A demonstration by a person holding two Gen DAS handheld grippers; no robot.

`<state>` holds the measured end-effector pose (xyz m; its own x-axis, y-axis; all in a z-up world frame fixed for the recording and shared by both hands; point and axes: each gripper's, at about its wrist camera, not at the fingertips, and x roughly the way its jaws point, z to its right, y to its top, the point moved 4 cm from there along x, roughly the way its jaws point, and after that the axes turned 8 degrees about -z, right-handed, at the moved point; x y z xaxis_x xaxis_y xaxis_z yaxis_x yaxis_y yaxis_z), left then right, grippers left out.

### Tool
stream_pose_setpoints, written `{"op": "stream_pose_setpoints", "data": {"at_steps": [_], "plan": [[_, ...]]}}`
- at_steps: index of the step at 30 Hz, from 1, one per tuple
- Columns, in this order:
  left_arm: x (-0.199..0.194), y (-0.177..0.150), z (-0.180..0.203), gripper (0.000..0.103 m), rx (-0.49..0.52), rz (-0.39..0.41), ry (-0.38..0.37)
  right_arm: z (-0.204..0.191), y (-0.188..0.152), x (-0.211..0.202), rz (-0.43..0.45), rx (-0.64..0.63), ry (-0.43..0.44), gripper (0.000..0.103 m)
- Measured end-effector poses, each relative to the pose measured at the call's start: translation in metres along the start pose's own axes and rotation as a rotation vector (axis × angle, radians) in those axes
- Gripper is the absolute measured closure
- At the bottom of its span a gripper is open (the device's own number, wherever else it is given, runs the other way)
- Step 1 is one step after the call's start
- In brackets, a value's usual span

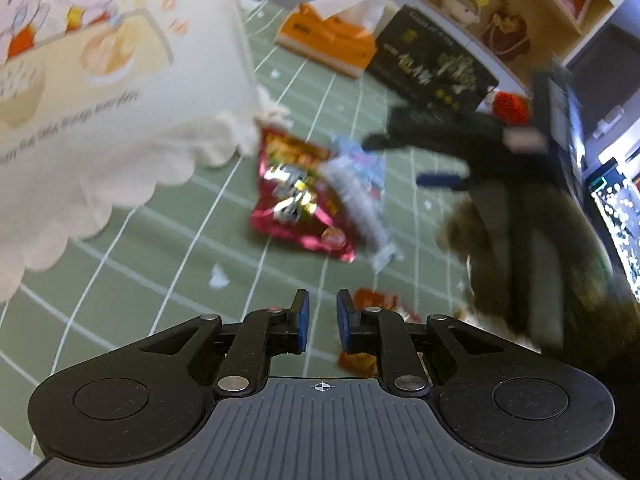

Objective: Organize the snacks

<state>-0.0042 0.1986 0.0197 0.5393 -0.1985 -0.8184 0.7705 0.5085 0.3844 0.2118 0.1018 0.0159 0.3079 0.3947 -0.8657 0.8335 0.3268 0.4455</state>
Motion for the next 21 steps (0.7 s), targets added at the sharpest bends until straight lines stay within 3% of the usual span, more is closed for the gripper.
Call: {"op": "stream_pose_setpoints", "data": {"at_steps": [3,6,7,9,10,11,17,21], "plan": [[0.007,-0.005,-0.003,0.085,-0.008,-0.031,0.007,-0.013,0.008,0.023,-0.043,-0.112,-0.062,0.020],[0.014,-0.007,-0.001,0.085,-0.021,-0.047,-0.004,-0.014,0.007,0.021,-0.063,-0.163,-0.064,0.020],[0.016,-0.007,0.000,0.085,-0.026,-0.051,-0.009,-0.010,0.005,0.017,-0.082,-0.169,-0.054,0.027],[0.020,-0.006,0.001,0.085,-0.036,-0.051,-0.018,0.000,-0.007,0.004,-0.136,-0.181,0.001,0.053],[0.022,-0.006,0.003,0.085,-0.041,-0.048,-0.021,0.005,-0.015,-0.001,-0.169,-0.183,0.021,0.073],[0.022,-0.008,0.004,0.085,-0.047,-0.043,-0.023,0.013,-0.027,-0.007,-0.205,-0.188,0.040,0.080],[0.035,-0.011,0.024,0.085,-0.061,-0.058,-0.039,0.041,-0.099,-0.054,-0.217,-0.258,0.083,0.080],[0.040,-0.012,0.050,0.085,0.003,-0.079,-0.010,0.063,-0.131,-0.086,-0.149,-0.248,0.078,0.079]]}}
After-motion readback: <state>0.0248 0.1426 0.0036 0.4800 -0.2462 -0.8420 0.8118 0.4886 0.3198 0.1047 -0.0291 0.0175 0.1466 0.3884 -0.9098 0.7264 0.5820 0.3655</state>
